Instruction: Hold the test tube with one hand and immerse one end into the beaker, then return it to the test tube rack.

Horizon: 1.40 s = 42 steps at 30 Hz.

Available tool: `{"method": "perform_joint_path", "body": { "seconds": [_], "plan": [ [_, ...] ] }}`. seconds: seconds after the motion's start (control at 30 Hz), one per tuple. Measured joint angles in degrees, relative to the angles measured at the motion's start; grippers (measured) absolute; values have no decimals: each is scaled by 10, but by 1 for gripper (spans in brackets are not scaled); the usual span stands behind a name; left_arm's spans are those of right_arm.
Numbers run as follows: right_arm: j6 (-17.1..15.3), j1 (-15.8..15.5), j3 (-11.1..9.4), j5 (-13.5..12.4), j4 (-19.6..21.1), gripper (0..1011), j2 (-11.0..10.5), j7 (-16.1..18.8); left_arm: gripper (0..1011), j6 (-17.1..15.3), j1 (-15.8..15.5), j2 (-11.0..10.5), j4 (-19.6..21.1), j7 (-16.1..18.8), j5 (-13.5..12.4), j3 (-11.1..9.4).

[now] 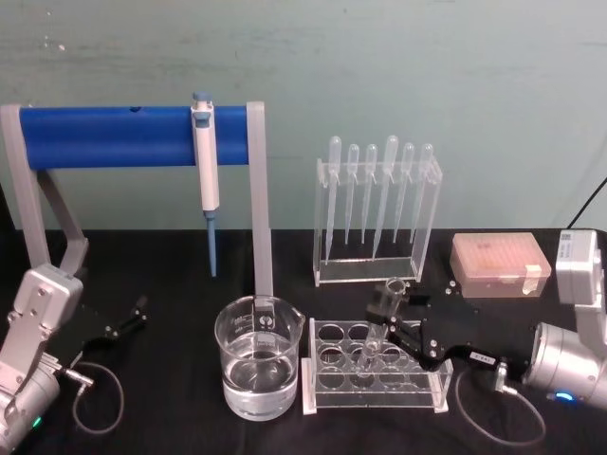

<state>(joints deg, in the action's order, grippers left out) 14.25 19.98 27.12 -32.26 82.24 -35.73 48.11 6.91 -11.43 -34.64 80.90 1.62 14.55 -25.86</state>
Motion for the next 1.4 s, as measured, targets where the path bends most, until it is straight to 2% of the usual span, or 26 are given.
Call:
{"method": "perform_joint_path", "body": {
  "seconds": [0.8,1.4],
  "plan": [
    [12,4,11,17,-41,227,16,6,1000,0,0,0,0,0,0,0],
    [13,3,12,23,-44,227,18,5,1000,0,0,0,0,0,0,0]
  ]
}}
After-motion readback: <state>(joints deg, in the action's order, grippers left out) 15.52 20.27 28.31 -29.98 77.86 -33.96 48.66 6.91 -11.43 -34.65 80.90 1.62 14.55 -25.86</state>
